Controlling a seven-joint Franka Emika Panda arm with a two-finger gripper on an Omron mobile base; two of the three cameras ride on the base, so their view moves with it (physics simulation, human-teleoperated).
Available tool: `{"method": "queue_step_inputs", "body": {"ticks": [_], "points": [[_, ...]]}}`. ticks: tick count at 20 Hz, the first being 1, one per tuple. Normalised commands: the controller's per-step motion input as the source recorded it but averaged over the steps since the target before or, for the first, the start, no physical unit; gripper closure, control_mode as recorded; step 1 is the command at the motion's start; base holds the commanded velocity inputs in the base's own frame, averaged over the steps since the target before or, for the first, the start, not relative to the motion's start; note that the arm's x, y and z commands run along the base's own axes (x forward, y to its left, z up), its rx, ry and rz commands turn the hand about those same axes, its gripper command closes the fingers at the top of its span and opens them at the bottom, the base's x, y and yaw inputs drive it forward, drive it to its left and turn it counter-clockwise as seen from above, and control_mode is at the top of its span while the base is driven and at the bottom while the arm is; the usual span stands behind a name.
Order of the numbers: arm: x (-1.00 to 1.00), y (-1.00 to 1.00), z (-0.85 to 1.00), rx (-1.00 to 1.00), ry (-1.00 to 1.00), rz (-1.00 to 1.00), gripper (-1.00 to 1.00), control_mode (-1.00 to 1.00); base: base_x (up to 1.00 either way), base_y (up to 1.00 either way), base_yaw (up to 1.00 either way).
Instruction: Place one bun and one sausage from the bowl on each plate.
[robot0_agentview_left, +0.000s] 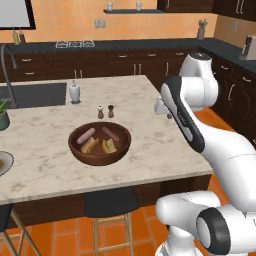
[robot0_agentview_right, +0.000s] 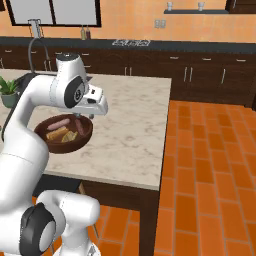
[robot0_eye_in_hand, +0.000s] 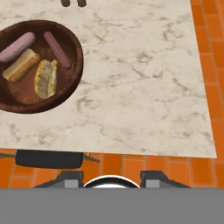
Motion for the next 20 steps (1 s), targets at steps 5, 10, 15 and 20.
{"method": "queue_step_inputs", "body": {"ticks": [5,10,15,20], "points": [[-0.23,0.35,-0.20,0.00,-0.07,0.00,-1.00,-1.00,0.00,0.00,0.00],[0.15,1.00,-0.20,-0.02,-0.02,0.00,-1.00,-1.00,0.00,0.00,0.00],[0.63,0.81,-0.04,0.00,0.01,0.00,-1.00,-1.00,0.00,0.00,0.00],[0.47,0.49,-0.40,0.00,0.00,-0.01,-1.00,-1.00,0.00,0.00,0.00]]}}
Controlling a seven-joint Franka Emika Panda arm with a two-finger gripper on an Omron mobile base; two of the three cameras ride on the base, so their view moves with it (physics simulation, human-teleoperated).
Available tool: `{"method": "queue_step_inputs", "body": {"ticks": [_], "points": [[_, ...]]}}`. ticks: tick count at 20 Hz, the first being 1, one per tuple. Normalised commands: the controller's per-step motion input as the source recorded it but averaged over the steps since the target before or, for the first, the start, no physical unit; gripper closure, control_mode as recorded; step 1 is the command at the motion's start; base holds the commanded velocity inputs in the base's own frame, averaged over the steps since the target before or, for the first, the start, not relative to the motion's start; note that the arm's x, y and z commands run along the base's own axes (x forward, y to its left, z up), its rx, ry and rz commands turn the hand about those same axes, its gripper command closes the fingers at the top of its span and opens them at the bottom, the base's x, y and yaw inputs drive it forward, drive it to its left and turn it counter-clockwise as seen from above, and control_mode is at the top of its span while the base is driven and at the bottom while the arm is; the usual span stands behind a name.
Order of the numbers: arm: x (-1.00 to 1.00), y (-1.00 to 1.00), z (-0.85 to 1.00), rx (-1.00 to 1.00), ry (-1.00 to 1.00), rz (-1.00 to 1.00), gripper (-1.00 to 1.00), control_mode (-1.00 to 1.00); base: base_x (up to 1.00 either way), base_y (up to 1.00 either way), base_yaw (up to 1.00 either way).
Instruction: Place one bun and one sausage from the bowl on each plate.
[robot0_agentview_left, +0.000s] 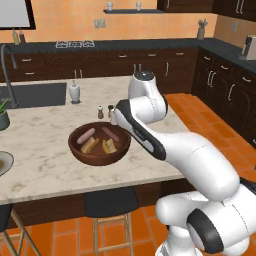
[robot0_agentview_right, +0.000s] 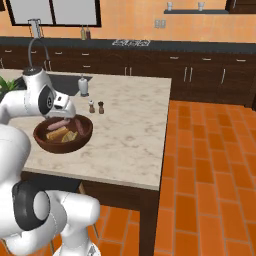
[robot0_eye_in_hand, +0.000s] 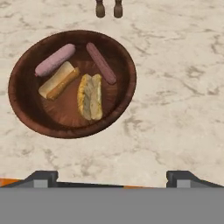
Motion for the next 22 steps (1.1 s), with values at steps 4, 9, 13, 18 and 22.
{"method": "queue_step_inputs", "body": {"ticks": [4,9,13,18,22], "points": [[0.51,0.25,-0.41,0.01,0.00,0.00,-1.00,-1.00,0.00,0.00,0.00],[0.28,0.19,-0.49,0.00,0.00,0.00,-1.00,-1.00,0.00,0.00,0.00],[0.02,0.01,-0.28,0.00,0.00,0.02,-1.00,-1.00,0.00,0.00,0.00],[0.12,0.05,-0.36,0.00,0.00,0.00,-1.00,-1.00,0.00,0.00,0.00],[0.00,0.04,-0.44,0.00,0.00,0.00,-1.00,-1.00,0.00,0.00,0.00]]}}
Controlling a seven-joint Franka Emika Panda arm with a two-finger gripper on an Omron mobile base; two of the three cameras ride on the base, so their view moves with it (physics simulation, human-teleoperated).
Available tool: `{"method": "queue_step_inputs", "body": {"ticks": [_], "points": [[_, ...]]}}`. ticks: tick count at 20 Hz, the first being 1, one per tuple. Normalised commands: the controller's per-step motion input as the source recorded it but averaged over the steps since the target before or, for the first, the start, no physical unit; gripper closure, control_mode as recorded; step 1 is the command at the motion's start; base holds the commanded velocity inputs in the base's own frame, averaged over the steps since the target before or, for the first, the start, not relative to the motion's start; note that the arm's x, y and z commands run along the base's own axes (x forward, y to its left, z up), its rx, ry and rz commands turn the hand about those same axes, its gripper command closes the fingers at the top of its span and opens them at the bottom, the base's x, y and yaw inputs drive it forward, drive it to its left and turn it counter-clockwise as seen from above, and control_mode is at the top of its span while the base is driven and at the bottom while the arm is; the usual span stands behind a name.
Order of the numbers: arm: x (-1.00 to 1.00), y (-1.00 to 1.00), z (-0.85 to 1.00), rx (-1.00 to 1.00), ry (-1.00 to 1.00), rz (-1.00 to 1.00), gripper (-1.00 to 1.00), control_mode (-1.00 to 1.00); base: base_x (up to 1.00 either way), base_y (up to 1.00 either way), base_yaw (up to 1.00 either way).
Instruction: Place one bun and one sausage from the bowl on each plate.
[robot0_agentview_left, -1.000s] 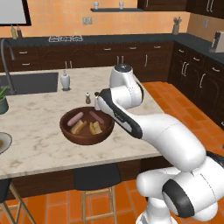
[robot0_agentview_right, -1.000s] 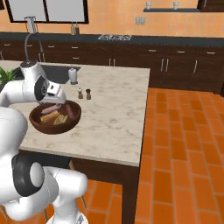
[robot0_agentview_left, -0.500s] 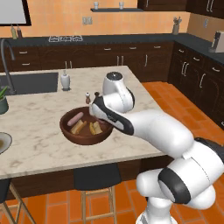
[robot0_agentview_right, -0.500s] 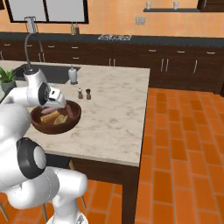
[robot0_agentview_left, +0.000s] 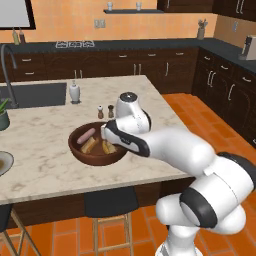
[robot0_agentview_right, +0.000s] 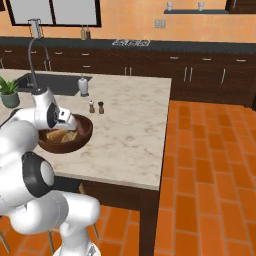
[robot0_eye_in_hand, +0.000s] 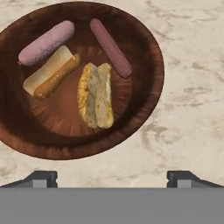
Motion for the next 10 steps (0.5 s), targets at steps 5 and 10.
{"method": "queue_step_inputs", "body": {"ticks": [5,10], "points": [[0.41,0.16,-0.42,0.02,0.00,0.00,-1.00,-1.00,0.00,0.00,0.00],[0.52,0.13,-0.18,0.01,0.02,0.00,-1.00,-1.00,0.00,0.00,0.00]]}}
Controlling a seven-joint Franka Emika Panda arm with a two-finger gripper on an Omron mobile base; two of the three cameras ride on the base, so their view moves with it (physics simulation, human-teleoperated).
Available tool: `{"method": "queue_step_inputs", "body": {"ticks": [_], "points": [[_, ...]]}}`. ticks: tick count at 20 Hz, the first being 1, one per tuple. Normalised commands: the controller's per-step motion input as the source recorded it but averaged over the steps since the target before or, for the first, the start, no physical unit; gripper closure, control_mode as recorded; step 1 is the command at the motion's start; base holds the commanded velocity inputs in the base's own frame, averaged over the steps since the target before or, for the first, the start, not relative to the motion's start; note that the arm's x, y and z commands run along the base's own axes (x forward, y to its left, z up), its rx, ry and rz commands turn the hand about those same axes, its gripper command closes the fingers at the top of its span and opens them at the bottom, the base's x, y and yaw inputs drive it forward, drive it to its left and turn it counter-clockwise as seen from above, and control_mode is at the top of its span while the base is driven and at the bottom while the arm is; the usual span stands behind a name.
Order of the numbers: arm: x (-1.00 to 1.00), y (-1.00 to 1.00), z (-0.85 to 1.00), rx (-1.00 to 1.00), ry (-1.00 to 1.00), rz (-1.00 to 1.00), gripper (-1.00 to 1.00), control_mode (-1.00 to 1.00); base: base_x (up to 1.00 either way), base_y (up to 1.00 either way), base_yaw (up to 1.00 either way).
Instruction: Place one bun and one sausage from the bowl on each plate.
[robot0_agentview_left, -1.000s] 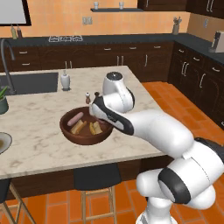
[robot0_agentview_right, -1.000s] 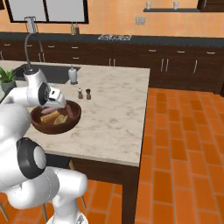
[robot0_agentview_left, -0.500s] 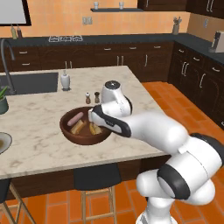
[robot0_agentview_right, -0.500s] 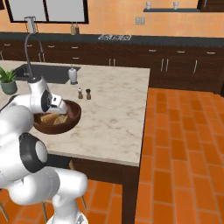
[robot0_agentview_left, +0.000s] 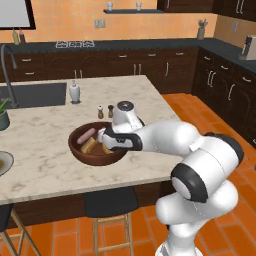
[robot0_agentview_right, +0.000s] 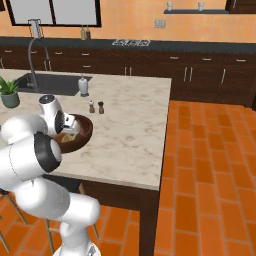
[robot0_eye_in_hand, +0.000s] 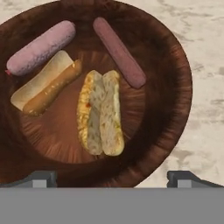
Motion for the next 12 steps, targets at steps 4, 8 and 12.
{"method": "queue_step_inputs", "body": {"ticks": [4,8,12], "points": [[0.22,0.26,-0.15,0.00,0.05,0.00,-1.00,-1.00,0.00,0.00,0.00],[0.09,0.25,-0.21,0.00,0.05,0.00,-1.00,-1.00,0.00,0.00,0.00],[0.19,0.14,-0.19,0.00,0.01,0.00,-1.00,-1.00,0.00,0.00,0.00]]}}
